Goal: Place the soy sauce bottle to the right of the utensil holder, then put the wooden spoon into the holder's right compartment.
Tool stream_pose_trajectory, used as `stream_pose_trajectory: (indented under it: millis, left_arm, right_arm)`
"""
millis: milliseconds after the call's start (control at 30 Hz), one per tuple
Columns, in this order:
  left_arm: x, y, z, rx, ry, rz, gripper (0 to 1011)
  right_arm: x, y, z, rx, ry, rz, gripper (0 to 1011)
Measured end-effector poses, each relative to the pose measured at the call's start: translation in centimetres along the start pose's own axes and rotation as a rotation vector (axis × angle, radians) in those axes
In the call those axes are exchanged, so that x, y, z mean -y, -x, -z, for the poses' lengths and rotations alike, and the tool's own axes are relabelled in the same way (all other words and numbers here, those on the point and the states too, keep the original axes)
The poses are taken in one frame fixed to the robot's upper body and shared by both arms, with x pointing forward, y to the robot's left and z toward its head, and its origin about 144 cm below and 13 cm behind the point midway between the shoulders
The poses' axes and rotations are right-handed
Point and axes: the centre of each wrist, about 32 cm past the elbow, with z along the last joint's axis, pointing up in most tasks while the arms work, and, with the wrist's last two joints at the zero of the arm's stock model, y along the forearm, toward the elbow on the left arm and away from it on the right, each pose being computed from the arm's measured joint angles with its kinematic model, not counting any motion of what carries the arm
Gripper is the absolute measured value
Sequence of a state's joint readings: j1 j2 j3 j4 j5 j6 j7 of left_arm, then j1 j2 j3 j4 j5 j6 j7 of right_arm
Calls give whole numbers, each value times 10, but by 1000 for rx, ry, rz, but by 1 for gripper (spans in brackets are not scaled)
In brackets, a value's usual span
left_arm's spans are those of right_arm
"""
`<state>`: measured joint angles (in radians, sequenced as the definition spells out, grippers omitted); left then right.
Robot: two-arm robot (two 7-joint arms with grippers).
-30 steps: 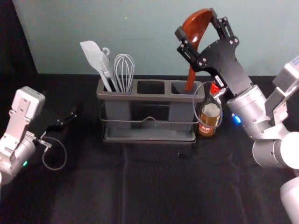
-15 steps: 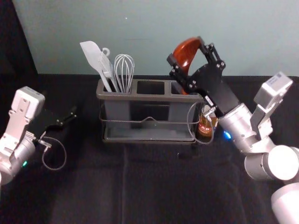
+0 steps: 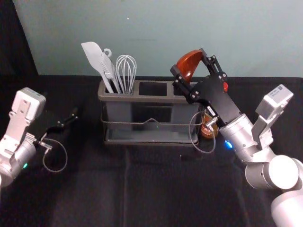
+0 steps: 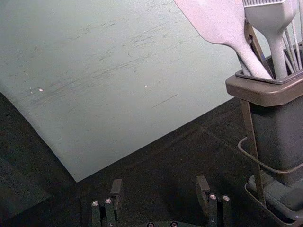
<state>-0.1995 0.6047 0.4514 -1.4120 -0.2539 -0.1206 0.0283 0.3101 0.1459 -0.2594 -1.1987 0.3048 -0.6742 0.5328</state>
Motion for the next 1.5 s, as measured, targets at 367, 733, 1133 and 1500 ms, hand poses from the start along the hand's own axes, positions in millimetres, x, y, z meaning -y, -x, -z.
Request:
stream_pose_trajectory:
  millis: [367, 733, 1133, 1500]
  left_arm:
    - [0, 0, 0, 0, 0, 0, 1000]
    - [0, 0, 0, 0, 0, 0, 1000]
    - [0, 0, 0, 0, 0, 0, 1000]
    - [0, 0, 0, 0, 0, 0, 1000]
  right_arm:
    - [3, 1, 3, -5, 7, 1, 837]
    - [2, 2, 0, 25, -21, -6, 978]
    - [-29, -10, -42, 133, -172, -28, 1002]
    - [-33, -28, -63, 192, -181, -7, 1002]
